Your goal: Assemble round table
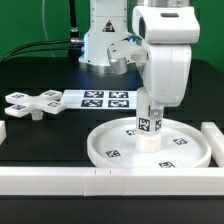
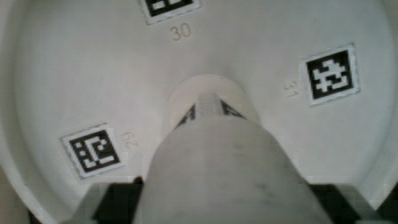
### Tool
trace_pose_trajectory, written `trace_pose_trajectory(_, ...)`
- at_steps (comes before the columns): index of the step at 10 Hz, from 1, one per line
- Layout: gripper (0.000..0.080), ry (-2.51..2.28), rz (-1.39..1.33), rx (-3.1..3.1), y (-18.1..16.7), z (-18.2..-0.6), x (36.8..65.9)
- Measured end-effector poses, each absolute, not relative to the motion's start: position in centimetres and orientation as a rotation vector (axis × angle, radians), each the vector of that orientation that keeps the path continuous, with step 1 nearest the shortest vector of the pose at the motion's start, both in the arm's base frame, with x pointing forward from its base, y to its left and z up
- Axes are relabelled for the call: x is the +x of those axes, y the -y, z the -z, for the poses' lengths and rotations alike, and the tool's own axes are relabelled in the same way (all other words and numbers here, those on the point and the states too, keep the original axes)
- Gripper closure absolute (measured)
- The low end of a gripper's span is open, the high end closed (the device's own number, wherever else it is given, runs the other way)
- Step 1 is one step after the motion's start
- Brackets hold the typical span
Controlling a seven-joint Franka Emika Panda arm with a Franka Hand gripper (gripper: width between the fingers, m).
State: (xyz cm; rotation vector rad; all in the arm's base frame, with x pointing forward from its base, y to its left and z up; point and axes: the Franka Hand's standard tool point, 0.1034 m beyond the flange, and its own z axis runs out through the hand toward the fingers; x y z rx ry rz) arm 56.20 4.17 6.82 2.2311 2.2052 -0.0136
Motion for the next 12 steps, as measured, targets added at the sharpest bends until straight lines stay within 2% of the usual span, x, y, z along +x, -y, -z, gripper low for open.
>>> trace_pose_trajectory(8,0.0392,-1.394,0.016,2.817,-4.29,-6.73,56.05)
trace_pose_trajectory(12,0.0392,-0.658,0.008,3.099,-4.16,-6.68,55.99)
